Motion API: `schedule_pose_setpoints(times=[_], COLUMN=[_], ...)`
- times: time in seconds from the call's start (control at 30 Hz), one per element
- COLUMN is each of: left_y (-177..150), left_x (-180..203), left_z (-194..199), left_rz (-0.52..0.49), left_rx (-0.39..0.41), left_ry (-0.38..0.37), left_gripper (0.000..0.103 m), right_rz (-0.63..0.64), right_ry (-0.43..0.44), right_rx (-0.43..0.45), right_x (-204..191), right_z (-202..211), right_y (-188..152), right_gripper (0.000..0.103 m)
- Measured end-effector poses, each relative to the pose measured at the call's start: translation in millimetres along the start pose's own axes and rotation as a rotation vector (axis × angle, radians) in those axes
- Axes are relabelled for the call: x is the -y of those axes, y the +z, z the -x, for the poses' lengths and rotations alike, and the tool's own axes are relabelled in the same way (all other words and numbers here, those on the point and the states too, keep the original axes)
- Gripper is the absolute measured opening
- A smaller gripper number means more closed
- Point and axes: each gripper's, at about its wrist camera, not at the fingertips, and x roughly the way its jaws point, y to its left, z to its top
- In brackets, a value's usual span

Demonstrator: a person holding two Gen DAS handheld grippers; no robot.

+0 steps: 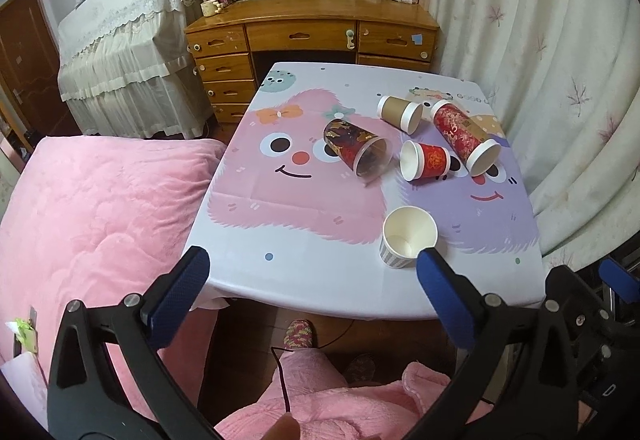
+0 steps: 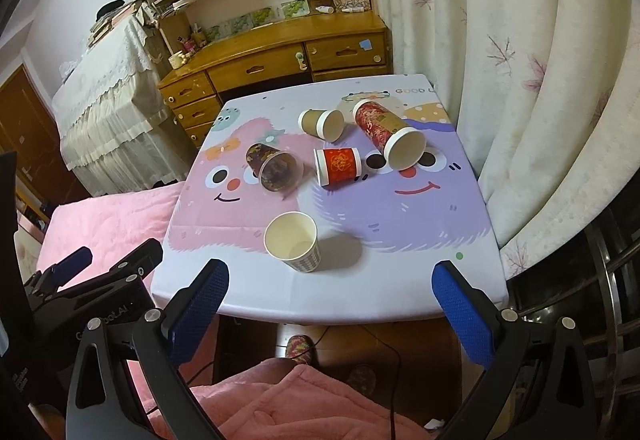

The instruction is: Flip cup upright

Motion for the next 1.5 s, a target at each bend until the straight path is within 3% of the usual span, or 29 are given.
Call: schedule_pose_setpoints(times=[0.73,1.5], left_y=[9.8,9.3], left_x=[6.1,8.7], left_z=[-7.1,-6.1], left_rz=[-0.020,-0.017], left_rx=[0.013,0.013], left_ry=[-0.050,-0.047], left_gripper=[0.103,0.103], right_rz=[-0.036,-0.043], right_ry=[-0.007,-0.011], right_rx=[-0.013,-0.019], right_x=[8.9,12.9], right_z=[-11.9,-11.7], right_y=[3.0,-0.7], right_gripper=[0.103,0.103])
